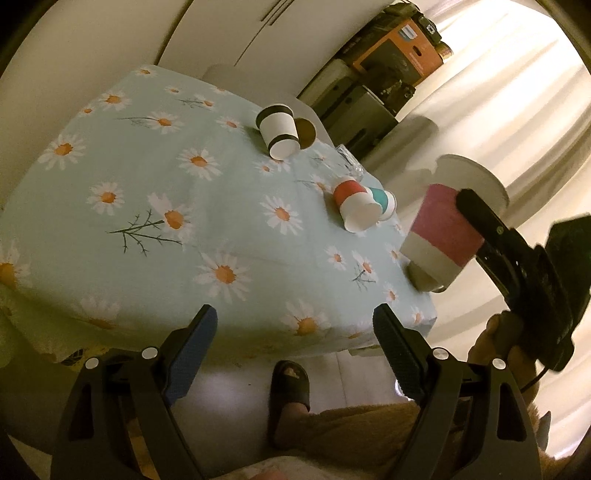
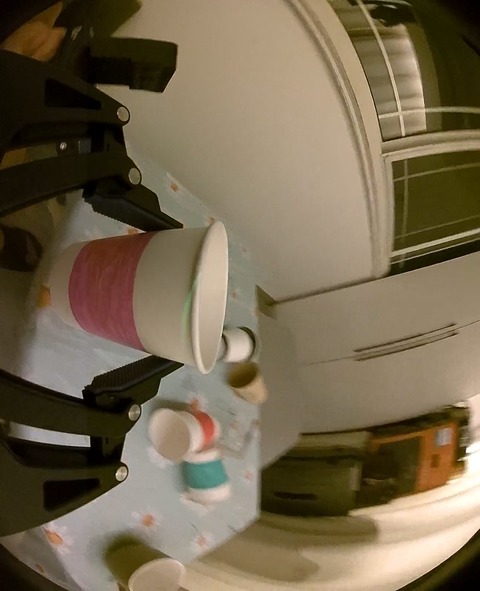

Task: Flip cup upright
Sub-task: 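Lower the upright pink-banded cup onto the tablecloth with the right gripper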

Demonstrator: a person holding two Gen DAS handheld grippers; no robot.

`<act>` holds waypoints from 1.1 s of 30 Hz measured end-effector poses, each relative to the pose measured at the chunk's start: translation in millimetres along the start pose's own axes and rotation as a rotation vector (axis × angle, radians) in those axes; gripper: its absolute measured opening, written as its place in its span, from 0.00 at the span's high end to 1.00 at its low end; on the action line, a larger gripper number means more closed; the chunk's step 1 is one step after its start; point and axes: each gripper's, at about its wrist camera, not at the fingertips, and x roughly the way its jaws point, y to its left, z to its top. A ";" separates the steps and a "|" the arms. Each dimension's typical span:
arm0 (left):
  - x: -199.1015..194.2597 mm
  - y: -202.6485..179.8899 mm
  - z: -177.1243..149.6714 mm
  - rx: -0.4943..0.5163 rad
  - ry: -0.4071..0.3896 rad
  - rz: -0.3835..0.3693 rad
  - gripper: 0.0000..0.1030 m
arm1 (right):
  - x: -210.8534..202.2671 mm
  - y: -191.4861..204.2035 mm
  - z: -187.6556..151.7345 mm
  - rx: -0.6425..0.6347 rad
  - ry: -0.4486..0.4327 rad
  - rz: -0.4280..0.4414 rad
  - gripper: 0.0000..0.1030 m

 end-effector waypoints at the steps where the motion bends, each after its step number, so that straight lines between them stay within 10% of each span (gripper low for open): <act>1: -1.2 1.6 0.9 -0.008 -0.007 -0.002 0.18 | -0.6 1.3 -1.7 -0.008 -0.014 -0.006 0.36; 33: -22.9 34.0 13.0 -0.156 -0.108 0.005 0.07 | 52.2 -4.2 -74.5 -0.120 -0.139 -0.192 0.36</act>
